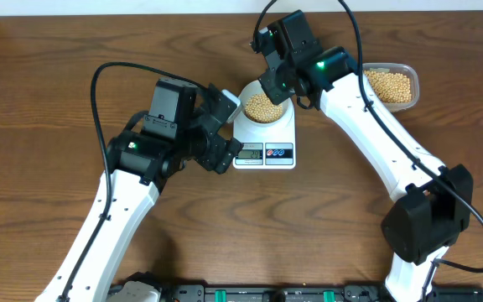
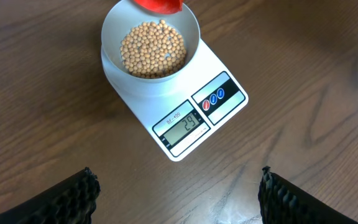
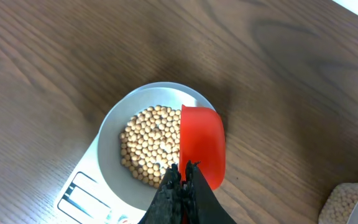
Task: Scoop item into bowl and weigh 50g on scale
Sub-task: 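Move the empty scoop with the right gripper back to the soybean tub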
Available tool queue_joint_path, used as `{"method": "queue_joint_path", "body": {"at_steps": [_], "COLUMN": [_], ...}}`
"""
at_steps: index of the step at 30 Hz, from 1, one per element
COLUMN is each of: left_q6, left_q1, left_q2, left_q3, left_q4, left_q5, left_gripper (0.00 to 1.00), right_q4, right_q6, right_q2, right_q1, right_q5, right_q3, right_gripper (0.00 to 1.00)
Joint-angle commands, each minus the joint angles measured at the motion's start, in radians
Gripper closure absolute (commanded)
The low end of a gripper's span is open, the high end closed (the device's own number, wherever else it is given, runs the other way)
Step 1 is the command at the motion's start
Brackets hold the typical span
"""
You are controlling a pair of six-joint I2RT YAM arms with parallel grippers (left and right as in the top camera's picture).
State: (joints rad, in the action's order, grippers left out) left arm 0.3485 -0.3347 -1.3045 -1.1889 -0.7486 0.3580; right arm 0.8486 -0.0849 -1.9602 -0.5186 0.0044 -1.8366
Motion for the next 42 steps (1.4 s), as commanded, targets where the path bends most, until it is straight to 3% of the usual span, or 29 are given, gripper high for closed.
{"method": "queue_joint_path", "body": {"at_steps": [1, 13, 22, 33, 42], "left_q6": [0.014, 0.014, 0.014, 0.014, 0.014], "left_q1": [0.003, 0.003, 0.003, 0.003, 0.003], "left_q2": [0.005, 0.005, 0.005, 0.005, 0.005], "left_q3": [0.004, 0.004, 0.004, 0.004, 0.004], "left_q4": [0.002, 0.002, 0.002, 0.002, 0.002], "left_q5": [0.008, 0.008, 0.008, 0.008, 0.008], "left_gripper": [0.16, 0.16, 0.16, 0.16, 0.16], "right_q4": [0.0, -0.001, 0.017, 0.107, 0.146], "right_q6": [-0.01, 0.002, 0.036, 0.236, 0.257], "right_q2": [0.032, 0.125, 0.219, 0.221, 0.206], "right_q1": [-0.006, -0.005, 0.03, 0.204, 0.343], "right_q5": [0.017, 0.034, 0.268, 0.45, 0.446], "right_q3": [0.004, 0.004, 0.004, 0.004, 0.009], "right_gripper": [0.99, 0.99, 0.99, 0.99, 0.99]}}
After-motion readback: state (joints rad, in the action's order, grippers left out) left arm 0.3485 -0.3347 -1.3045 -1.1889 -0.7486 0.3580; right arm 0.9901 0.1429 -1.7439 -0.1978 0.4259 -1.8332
